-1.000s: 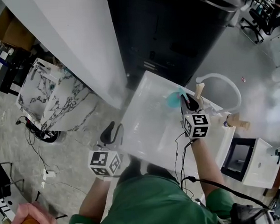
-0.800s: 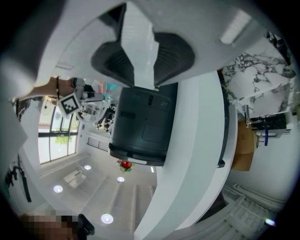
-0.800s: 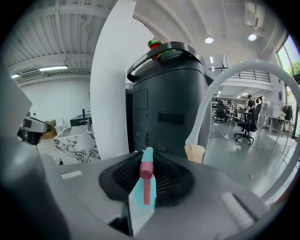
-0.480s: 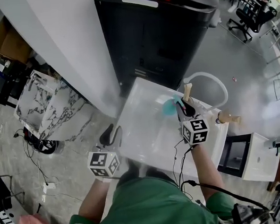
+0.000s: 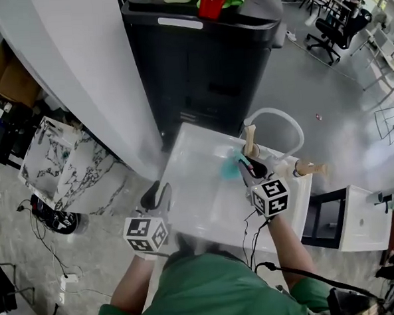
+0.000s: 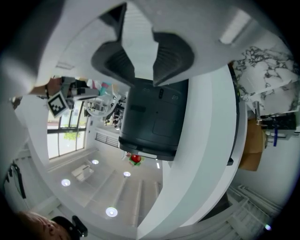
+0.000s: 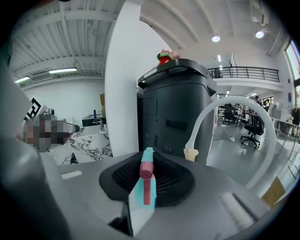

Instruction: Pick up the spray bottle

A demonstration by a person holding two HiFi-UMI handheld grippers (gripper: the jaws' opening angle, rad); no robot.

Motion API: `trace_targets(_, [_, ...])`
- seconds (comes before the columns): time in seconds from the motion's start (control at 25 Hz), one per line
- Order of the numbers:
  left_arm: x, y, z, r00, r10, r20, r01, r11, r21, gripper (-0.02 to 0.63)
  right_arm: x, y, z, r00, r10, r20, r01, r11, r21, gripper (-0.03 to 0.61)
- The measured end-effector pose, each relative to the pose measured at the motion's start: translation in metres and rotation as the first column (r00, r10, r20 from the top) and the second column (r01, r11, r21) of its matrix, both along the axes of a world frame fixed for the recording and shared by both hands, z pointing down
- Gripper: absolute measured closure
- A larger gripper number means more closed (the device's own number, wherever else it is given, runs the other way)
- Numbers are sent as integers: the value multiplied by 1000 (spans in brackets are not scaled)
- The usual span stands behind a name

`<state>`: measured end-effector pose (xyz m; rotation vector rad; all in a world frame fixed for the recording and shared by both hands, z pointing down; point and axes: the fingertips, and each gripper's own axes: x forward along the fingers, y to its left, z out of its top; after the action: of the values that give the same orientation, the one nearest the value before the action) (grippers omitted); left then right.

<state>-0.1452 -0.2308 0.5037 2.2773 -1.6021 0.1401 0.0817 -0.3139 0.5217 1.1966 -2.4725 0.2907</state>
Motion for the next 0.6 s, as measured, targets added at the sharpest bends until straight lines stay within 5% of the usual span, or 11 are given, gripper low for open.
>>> trace_targets(0.6, [24,-9,-13,998,60,-14,-60,998,18,500,23,27,-49,996,36,84,-37,999,5,515])
